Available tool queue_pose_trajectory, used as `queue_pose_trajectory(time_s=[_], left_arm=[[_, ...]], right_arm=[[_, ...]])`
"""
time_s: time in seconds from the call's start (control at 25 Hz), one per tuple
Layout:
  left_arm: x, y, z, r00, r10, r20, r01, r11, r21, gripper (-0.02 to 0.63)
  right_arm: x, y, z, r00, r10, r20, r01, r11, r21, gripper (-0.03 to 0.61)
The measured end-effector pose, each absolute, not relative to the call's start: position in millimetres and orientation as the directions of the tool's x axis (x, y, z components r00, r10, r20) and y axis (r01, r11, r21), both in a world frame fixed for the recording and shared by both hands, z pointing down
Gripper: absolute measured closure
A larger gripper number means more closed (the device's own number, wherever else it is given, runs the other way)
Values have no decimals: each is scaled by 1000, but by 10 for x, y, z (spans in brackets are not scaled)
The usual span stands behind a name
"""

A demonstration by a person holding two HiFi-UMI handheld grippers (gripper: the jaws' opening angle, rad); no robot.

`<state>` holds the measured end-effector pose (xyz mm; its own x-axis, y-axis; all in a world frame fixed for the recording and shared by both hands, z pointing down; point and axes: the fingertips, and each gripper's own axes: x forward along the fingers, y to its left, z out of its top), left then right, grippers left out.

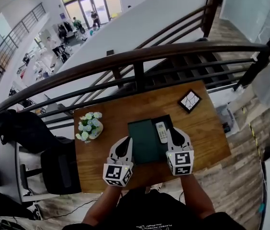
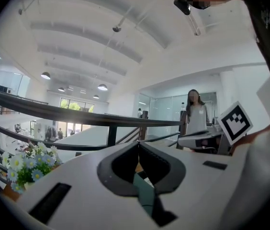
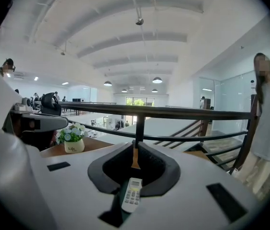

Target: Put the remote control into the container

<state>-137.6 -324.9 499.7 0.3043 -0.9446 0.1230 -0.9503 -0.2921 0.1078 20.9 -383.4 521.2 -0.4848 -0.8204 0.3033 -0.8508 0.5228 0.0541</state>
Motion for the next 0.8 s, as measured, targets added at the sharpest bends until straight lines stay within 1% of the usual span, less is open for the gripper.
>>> queue_pose_trajectory(time_s=[0.12,0.4,0.8], left_arm=[[-1304,-3216,4944,304,-947,102,-950,-293,107,604],[-1179,-3195,4836,296,-952,78,-952,-287,107,604],[-1016,-3194,4714,314,-947,66,-946,-307,102,603]], right_arm=[[186,-3744,5119,-500,-823,268,-840,536,80,539],[237,-3626,4841,-519,-836,181,-837,539,89,546],[335,-3593,4810,-508,-842,179,-845,528,85,549]])
